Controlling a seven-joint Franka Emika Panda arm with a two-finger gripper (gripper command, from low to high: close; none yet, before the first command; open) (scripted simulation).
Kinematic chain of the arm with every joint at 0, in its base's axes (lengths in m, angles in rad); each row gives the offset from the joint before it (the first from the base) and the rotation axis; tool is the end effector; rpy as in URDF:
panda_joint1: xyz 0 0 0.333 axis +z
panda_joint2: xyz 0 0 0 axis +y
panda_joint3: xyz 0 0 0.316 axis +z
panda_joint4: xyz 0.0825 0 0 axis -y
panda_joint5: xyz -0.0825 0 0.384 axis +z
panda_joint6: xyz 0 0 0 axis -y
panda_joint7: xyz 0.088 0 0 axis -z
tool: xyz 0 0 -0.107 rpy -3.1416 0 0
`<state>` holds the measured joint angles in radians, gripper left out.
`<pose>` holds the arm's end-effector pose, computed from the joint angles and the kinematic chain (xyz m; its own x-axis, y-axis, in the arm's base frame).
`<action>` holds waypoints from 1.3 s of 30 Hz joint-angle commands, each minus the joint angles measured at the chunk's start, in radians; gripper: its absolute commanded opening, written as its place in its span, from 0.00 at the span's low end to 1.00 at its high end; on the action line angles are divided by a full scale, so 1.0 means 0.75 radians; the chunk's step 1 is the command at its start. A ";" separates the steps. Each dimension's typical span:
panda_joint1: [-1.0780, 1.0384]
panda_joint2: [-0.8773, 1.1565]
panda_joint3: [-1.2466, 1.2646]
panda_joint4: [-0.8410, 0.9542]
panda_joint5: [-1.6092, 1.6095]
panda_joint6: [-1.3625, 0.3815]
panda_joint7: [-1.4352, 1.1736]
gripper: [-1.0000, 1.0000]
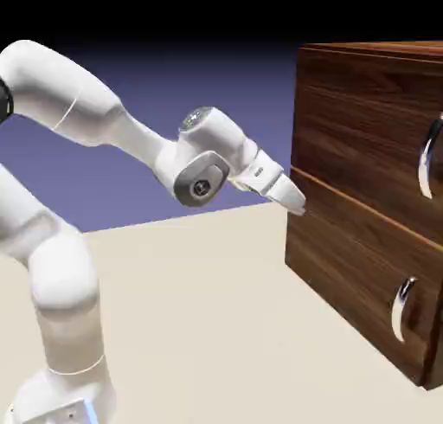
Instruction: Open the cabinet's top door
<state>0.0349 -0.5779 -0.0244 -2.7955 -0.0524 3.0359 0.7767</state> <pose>0.3908 0.0078 0.4682 0.5187 -0.6626 0.5402 -0.4453 -0.7488 -0.4910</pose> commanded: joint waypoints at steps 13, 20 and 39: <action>0.329 -0.114 -0.351 0.209 -0.754 -0.015 0.513 1.00; 0.506 -0.176 -0.540 0.321 -1.160 -0.024 0.790 1.00; 0.986 -0.342 -1.053 0.626 -2.262 -0.046 1.540 1.00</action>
<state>0.7744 -0.8348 -0.8140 -2.3262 -1.7485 3.0015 1.9314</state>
